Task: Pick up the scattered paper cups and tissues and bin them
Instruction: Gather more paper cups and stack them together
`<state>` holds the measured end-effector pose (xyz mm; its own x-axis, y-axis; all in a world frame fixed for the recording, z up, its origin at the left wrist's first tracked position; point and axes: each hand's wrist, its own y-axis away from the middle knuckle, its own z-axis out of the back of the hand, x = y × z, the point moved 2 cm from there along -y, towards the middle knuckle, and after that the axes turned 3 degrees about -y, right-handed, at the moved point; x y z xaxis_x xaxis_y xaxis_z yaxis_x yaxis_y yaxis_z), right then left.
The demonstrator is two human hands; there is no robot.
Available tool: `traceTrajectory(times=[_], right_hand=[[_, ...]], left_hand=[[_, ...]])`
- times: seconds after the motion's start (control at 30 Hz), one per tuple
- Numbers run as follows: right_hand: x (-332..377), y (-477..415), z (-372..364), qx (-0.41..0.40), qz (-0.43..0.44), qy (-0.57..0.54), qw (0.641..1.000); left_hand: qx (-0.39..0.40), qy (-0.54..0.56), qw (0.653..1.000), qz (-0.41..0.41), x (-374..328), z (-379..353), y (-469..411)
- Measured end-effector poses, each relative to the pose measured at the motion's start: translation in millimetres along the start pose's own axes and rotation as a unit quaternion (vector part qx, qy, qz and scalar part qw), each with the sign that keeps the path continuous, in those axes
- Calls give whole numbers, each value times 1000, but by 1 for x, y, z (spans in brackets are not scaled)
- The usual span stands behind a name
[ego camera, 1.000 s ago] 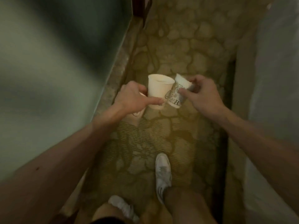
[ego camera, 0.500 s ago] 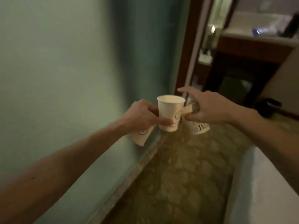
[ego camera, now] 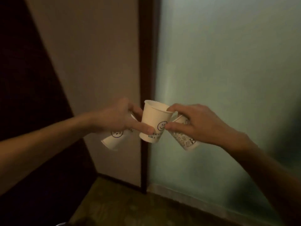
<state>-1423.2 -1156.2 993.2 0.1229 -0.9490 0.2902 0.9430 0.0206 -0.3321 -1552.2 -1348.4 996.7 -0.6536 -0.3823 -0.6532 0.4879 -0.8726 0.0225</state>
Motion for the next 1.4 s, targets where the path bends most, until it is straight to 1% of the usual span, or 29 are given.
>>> traceTrajectory(times=[0.1, 0.17, 0.27, 0.37, 0.43, 0.5, 0.57, 0.6, 0.7, 0.73, 0.77, 0.8, 0.83, 0.9, 0.97, 1.1, 1.17, 1.23, 1.4], right_hand=[[66, -43, -52, 37, 89, -74, 993], [109, -62, -89, 71, 137, -127, 980], [166, -82, -147, 145, 180, -188, 954], [214, -96, -209, 221, 191, -230, 929], [240, -99, -249, 248, 199, -245, 916], [261, -99, -290, 269, 213, -238, 909], [274, -98, -329, 298, 213, -233, 901], [279, -96, -349, 317, 206, -230, 897], [292, -86, -409, 366, 185, -205, 889], [297, -82, -429, 383, 176, -205, 884], [301, -78, -448, 398, 165, -208, 878], [305, -75, -467, 412, 154, -216, 872], [308, -72, -483, 427, 140, -226, 864], [310, -71, -514, 457, 108, -242, 849], [308, -70, -543, 489, 85, -240, 834], [292, -65, -608, 543, 54, -231, 806], [282, -60, -645, 562, 43, -229, 794], [271, -53, -690, 568, 32, -217, 793], [250, -39, -824, 537, -16, -215, 816]], left_hand=[[-63, 55, 994, 75, 54, 23, 90], [-128, 113, 976, 132, 90, 26, 148], [-214, 182, 940, 193, 140, 13, 220], [-285, 233, 896, 247, 186, -12, 282], [-331, 260, 863, 279, 213, -31, 315], [-376, 291, 824, 308, 240, -53, 343], [-419, 324, 778, 339, 267, -78, 365], [-444, 340, 748, 359, 281, -91, 373], [-528, 374, 637, 419, 321, -131, 390], [-545, 378, 609, 434, 334, -143, 393], [-554, 380, 592, 446, 348, -154, 395], [-556, 380, 582, 456, 361, -165, 395], [-553, 381, 580, 462, 372, -176, 395], [-536, 392, 587, 464, 392, -196, 392], [-524, 410, 584, 465, 408, -214, 387], [-503, 428, 546, 515, 452, -253, 381], [-505, 432, 529, 527, 481, -276, 378], [-503, 437, 523, 532, 518, -300, 374], [-507, 431, 528, 528, 644, -362, 372]])
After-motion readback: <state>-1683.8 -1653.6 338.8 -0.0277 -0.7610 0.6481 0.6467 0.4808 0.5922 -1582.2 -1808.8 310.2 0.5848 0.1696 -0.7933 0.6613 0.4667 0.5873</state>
